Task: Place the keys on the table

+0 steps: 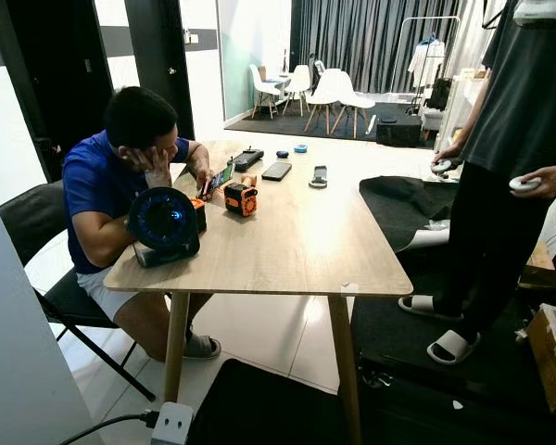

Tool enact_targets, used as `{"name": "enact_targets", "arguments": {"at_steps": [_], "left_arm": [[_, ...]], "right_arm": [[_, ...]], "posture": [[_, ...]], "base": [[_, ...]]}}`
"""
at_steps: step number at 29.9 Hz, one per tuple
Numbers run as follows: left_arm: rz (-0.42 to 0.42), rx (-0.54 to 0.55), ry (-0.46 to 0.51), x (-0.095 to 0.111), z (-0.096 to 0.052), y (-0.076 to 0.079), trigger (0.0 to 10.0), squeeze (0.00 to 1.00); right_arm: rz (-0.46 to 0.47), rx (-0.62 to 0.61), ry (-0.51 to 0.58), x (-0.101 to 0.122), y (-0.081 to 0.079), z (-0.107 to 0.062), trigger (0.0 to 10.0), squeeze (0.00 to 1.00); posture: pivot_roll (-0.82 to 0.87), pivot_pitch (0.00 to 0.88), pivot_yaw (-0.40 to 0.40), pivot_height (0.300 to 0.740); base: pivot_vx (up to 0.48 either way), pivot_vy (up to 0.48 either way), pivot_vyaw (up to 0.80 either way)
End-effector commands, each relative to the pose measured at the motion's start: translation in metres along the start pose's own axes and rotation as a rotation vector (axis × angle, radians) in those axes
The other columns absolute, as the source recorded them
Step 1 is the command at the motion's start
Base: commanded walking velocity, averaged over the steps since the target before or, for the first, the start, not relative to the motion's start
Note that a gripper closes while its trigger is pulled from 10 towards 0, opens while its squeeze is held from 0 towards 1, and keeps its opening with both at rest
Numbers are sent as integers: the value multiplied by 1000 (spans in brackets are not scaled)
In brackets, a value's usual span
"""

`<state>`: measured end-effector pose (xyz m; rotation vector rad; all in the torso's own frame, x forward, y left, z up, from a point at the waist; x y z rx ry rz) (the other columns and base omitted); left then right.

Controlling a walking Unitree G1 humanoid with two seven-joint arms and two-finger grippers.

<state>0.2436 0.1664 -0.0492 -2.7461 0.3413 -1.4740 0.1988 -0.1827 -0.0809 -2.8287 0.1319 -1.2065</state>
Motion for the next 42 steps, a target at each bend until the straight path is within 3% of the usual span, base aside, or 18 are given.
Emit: {"name": "enact_targets", "arguments": {"at_steps": [1,10,29,42], "left_arm": [[-11,4,-3,-3,-2,3,10000,0],[-41,27,4,-6,-3,5,10000,0],[-46,1,9,-5,-3,5,10000,0],[-54,-7,8,-4,-3,5,10000,0]], "right_arm": [[-11,4,-7,0,1,0,10000,0],[-51,24,-8,6,3,2,10000,0],[-37,28,-15,0,-2,1,10000,0],[-39,26,-10,2,-1,1,10000,0]], "posture": [[61,21,-25,740],[70,31,-53,740],[71,35,-35,740],[67,32,-33,740]], "base": [[0,0,0],[0,0,0],[0,0,0],[246,0,0]]}}
Point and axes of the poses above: a point about 5 cm out from each wrist's last joint towards the gripper, its own z axis pointing out of the wrist towards the gripper, its own x axis along the axis of the wrist's last joint, y = z × x, the point moved 1 cm from there along z, pointing out of the wrist towards the gripper, and after that the axes turned 5 degrees about z, right-handed, at the moved point
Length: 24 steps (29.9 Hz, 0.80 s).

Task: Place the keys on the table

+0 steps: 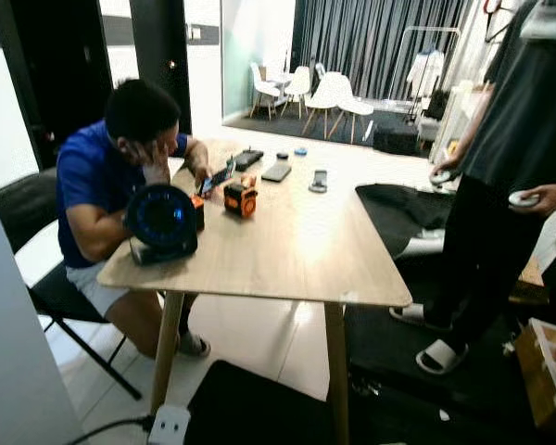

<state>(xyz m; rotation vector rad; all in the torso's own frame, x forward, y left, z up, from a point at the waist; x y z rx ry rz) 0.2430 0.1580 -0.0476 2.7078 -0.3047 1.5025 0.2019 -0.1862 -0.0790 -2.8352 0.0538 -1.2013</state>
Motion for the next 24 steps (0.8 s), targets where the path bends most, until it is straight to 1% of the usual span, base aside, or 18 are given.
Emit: {"name": "enact_targets", "arguments": {"at_steps": [1,4,24], "left_arm": [[-19,12,-23,-7,-3,-3,10000,0],[-19,11,-23,-6,-3,-3,10000,0],[-14,19,-11,-5,-3,-6,10000,0]], "right_arm": [[9,7,-3,-1,-4,0,10000,0],[10,6,-3,-1,-4,0,10000,0],[19,4,-1,-2,-5,0,10000,0]], "posture": [[66,32,-33,740],[65,31,-31,740],[66,29,-24,740]], "base": [[244,0,0],[244,0,0],[0,0,0]]}}
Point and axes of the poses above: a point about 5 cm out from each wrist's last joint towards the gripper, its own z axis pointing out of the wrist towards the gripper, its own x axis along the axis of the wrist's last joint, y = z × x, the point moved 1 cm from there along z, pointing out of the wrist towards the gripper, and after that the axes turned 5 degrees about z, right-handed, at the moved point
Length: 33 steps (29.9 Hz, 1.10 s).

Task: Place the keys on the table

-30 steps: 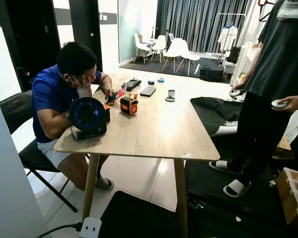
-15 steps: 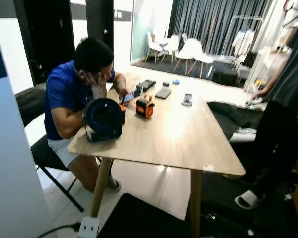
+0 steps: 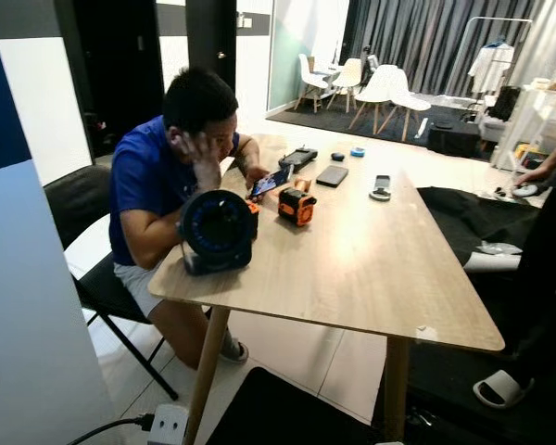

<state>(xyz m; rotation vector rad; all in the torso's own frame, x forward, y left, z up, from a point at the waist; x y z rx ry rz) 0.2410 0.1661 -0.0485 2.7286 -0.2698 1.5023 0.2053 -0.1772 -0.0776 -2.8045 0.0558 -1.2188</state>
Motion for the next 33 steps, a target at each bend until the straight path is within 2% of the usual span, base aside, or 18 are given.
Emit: {"name": "enact_targets", "arguments": {"at_steps": [1,33], "left_arm": [[0,-4,-3,-2,-1,1,10000,0],[18,-13,-3,-2,-1,1,10000,0]], "right_arm": [[10,-15,-19,-5,4,-2,10000,0],[15,-4,-15,-5,1,-2,10000,0]], "posture": [[67,29,-23,740],[66,22,-17,740]], "base": [[0,0,0],[0,0,0]]}}
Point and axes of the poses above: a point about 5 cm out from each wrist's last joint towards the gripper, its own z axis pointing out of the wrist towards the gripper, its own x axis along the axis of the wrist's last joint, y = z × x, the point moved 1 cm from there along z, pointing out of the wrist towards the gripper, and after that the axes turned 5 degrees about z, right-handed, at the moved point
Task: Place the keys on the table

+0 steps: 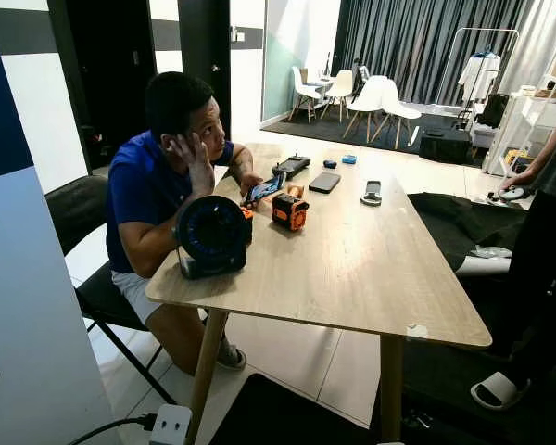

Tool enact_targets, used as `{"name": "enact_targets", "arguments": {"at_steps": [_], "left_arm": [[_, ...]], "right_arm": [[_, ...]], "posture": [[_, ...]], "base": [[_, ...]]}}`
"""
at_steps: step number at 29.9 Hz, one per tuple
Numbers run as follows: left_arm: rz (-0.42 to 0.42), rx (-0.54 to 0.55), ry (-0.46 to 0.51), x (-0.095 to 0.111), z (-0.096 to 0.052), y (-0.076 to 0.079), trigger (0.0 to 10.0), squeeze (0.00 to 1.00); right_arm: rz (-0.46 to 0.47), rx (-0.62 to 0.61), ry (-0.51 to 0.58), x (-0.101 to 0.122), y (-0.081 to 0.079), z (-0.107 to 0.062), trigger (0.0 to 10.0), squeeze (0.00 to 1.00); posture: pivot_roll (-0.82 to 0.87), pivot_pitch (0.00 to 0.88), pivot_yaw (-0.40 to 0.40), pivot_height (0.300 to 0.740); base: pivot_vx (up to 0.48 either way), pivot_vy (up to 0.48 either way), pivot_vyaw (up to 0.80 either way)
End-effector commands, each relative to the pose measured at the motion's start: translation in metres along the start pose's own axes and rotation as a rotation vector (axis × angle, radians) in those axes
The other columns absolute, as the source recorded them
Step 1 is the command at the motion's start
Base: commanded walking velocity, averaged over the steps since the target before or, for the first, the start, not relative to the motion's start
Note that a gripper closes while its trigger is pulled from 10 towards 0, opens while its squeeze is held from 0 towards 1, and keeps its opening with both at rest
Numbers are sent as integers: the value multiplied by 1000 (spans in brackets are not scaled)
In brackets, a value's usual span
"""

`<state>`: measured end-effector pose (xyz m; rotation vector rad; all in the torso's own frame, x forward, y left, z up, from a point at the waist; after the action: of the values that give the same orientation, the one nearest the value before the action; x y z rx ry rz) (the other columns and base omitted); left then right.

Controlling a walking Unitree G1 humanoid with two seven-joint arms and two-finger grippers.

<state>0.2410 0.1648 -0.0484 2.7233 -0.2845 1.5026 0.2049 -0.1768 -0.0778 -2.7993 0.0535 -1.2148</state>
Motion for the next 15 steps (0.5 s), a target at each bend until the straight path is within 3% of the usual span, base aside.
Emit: {"name": "enact_targets", "arguments": {"at_steps": [1,15], "left_arm": [[12,-6,-4,-2,-1,0,10000,0],[10,-6,-3,-2,-1,0,10000,0]], "right_arm": [[14,-10,-14,-5,2,-1,10000,0],[14,-12,-14,-5,2,-1,10000,0]], "posture": [[66,22,-17,740],[66,21,-16,740]], "base": [[0,0,0],[0,0,0]]}}
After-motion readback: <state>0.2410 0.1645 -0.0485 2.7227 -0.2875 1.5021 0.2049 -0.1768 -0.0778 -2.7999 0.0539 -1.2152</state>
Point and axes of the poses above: a point about 5 cm out from each wrist's last joint towards the gripper, its own z axis pointing out of the wrist towards the gripper, its own x axis along the axis of the wrist's last joint, y = z × x, the point moved 1 cm from there along z, pointing out of the wrist towards the gripper, and after that the axes turned 5 degrees about z, right-handed, at the moved point
